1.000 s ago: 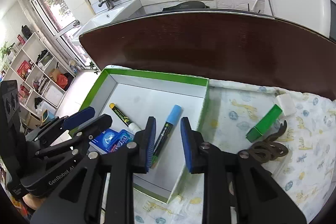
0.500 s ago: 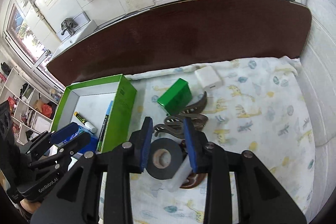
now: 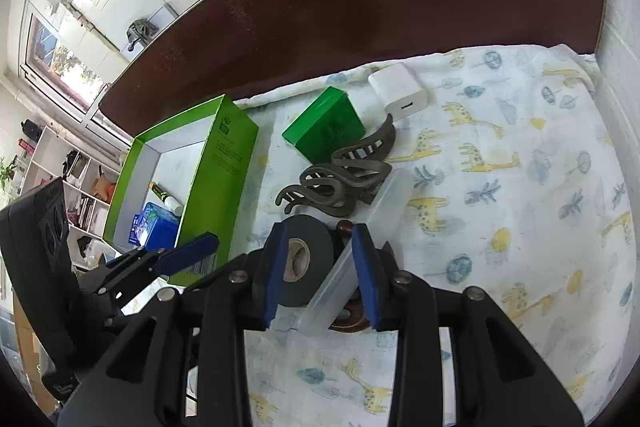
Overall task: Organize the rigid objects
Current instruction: 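Move both tools toward the black electrical tape roll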
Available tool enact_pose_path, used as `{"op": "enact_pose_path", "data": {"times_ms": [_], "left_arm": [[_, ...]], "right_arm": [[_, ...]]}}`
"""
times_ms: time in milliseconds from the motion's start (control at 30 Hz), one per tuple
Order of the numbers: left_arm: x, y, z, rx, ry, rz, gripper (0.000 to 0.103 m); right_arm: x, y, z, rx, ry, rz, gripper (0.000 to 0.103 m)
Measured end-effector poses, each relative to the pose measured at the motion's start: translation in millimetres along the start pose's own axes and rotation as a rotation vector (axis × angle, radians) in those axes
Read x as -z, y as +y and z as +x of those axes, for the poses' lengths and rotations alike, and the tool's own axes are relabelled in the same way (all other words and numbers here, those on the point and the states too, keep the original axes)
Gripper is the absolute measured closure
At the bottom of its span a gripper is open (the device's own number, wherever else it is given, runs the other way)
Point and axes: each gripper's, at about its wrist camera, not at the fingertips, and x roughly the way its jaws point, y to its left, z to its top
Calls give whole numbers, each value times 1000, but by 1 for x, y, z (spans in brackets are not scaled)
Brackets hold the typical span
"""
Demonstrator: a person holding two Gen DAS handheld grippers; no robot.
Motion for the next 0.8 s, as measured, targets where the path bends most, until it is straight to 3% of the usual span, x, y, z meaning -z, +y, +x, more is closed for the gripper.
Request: {"op": "enact_pose_path", "data": {"times_ms": [233,467,633,800], "left_arm": [[6,-4,11,-11,20,-1,56],[2,-6,14,-32,30,-3,56],[-4,-11,16,5,35,-2,56],[-6,-19,28,-9,62,6,56]], "right_arm": [[-3,9,24,-14,71,-29,70],[-1,2,42,39,145,-29,72],[0,-18,31,109,128,-10,69],[2,-29,25,86,128,16,69]]}}
